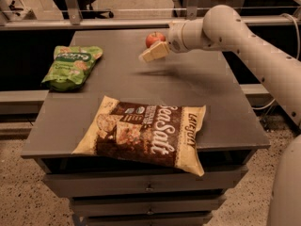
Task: Move apple near brown chip bag
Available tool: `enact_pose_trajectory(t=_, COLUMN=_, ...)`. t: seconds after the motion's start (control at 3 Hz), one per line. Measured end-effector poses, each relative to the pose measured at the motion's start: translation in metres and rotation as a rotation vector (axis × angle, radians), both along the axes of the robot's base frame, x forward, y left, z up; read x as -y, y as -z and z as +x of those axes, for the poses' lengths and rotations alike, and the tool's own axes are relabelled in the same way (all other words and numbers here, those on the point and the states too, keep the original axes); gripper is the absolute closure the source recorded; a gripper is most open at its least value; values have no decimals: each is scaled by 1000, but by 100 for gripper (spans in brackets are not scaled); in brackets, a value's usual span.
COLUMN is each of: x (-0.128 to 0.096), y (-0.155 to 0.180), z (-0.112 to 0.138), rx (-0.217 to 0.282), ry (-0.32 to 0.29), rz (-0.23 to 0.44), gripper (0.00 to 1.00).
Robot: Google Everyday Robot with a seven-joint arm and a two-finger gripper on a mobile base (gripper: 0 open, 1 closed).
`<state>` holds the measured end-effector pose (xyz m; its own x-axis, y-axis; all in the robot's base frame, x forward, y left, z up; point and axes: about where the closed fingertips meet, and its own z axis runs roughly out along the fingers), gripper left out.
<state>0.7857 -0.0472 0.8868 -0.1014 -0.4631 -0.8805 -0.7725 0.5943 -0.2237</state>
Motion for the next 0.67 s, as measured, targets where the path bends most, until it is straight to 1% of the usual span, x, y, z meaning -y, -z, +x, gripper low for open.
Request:
enact_pose_trajectory(t=0.33, x=11, y=8, z=27, rx=32, ry=69, rz=-7, gripper=0)
enact_pose_trajectory(t=0.67, x=24, y=17, z=48, rx=30, ry=121, rz=-9, gripper=0)
